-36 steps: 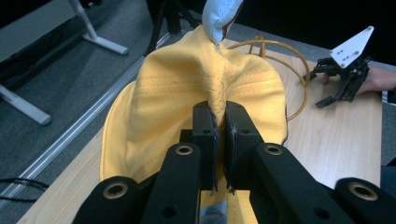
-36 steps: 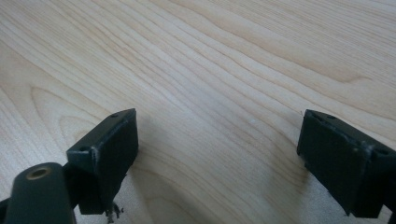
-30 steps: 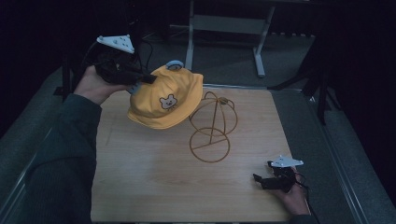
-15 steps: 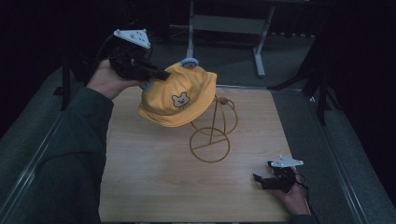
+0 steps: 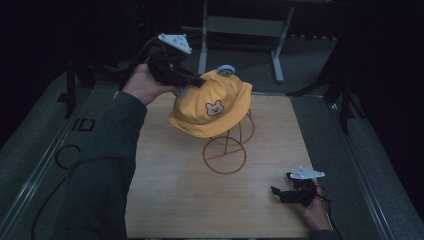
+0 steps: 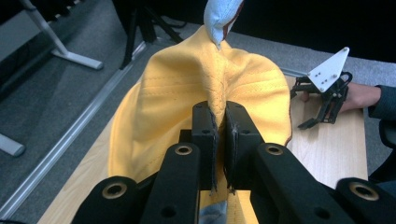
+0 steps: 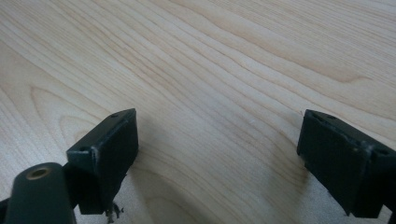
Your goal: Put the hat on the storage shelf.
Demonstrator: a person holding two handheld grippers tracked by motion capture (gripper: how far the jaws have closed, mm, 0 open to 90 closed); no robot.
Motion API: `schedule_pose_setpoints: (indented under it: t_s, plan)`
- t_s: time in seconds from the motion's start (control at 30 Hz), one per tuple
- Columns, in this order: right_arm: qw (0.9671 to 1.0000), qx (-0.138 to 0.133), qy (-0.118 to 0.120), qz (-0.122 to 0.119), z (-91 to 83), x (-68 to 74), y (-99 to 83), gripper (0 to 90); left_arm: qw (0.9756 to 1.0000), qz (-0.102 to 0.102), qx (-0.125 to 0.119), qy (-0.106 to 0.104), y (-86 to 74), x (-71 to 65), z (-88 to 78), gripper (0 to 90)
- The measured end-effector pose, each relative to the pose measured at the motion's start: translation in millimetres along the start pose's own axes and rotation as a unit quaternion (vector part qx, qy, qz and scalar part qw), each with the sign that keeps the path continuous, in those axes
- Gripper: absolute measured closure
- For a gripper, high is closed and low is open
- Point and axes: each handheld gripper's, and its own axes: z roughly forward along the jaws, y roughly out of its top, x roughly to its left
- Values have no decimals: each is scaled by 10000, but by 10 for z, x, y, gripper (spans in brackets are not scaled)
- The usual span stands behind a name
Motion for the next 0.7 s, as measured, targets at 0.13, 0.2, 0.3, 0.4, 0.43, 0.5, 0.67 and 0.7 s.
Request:
schedule_pose_setpoints:
  t_s: [0.13,0.2,0.3,0.4,0.43,0.5,0.67,0.7]
  plan:
    - [10000,-3,2,6,0,1,0,124,9999,53,90,-101,56,-21,190,835]
    - [10000,-4,3,8,0,1,0,124,9999,31,111,-114,76,-41,292,831]
    - [10000,-13,-1,-7,1,-2,0,124,9996,51,248,-132,93,-66,446,824]
    - [10000,-18,-5,-21,2,-4,0,124,9993,76,328,-167,96,-99,595,815]
    - [10000,-14,-4,-11,1,-2,1,124,9992,89,356,-133,95,-112,642,809]
    - [10000,-15,-3,-11,2,-2,1,124,9993,30,359,-112,86,-126,732,786]
    - [10000,-16,-2,-3,2,-1,1,124,9988,102,466,-69,43,-168,913,679]
    - [10000,-18,-2,-5,2,-2,1,124,9990,80,422,-95,33,-176,932,677]
